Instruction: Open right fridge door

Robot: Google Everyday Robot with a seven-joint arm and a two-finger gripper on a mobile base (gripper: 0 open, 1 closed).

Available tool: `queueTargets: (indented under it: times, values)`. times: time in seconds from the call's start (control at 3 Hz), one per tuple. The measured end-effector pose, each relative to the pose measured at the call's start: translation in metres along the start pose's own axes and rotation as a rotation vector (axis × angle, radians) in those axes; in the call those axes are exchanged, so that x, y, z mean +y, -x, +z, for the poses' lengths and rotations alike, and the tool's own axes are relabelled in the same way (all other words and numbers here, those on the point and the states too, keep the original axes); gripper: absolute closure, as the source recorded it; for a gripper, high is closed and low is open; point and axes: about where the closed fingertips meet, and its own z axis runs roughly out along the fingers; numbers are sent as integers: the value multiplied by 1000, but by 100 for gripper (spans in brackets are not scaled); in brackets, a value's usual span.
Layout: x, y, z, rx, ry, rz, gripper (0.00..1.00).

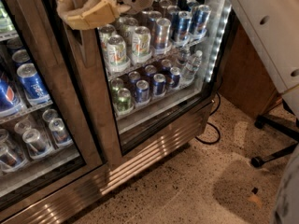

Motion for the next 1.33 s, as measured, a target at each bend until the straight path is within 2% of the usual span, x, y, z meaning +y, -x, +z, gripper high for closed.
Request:
queueTargets:
  times: [1.33]
  values:
    - [10, 5, -7, 4, -4, 17, 100]
